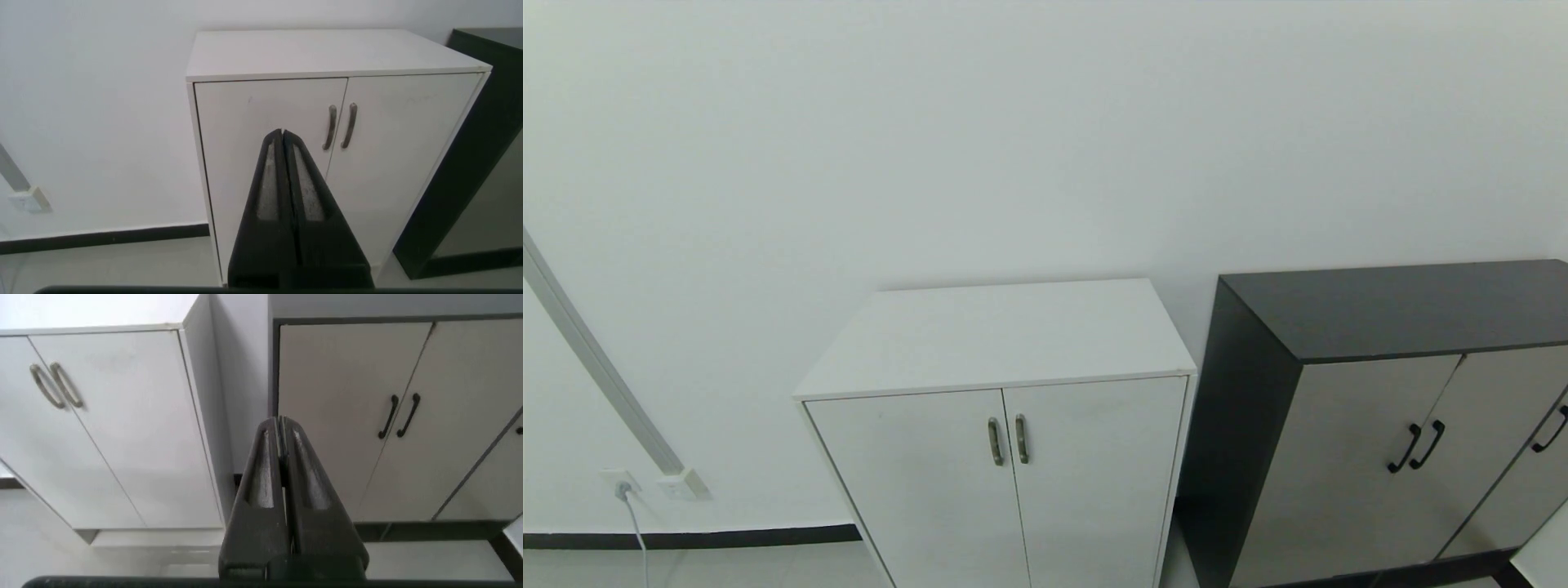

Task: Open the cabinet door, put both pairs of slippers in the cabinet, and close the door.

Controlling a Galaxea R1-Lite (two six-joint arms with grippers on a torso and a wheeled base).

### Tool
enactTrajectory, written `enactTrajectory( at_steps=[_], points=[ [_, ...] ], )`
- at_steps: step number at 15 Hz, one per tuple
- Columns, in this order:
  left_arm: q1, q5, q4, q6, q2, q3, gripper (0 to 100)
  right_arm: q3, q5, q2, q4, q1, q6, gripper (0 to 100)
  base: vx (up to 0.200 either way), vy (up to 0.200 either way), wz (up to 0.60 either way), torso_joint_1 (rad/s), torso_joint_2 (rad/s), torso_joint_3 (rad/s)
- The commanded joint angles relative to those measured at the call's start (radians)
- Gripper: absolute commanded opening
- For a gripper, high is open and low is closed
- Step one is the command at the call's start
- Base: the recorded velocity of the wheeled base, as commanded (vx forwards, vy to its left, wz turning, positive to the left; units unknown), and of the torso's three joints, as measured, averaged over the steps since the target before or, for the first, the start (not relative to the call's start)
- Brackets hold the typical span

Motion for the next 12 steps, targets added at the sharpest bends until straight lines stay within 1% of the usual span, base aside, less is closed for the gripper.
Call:
enactTrajectory(
  at_steps=[1,3,5,8,12],
  points=[
    [0.001,-0.001,0.0,-0.001,0.0,0.0,0,-0.001,0.0,-0.048,0.0,-0.087,0.002,0,0.0,0.0,0.0,0.0,0.0,0.0],
    [0.001,-0.001,0.0,-0.001,0.0,0.0,0,-0.001,0.011,-0.091,-0.002,-0.068,0.005,0,0.0,0.0,0.0,0.0,0.0,0.0],
    [0.001,-0.001,0.002,0.001,0.0,0.0,0,-0.001,0.023,-0.091,0.0,-0.068,0.007,0,0.0,0.0,0.0,0.0,0.0,0.0],
    [0.001,-0.001,0.0,0.004,0.0,0.0,0,0.0,0.017,-0.091,-0.003,-0.068,0.049,0,0.0,0.0,0.0,0.0,0.0,0.0],
    [-0.001,0.001,0.0,0.004,0.0,0.0,0,-0.001,0.022,-0.091,-0.003,-0.068,0.037,0,0.0,0.0,0.0,0.0,0.0,0.0]
  ],
)
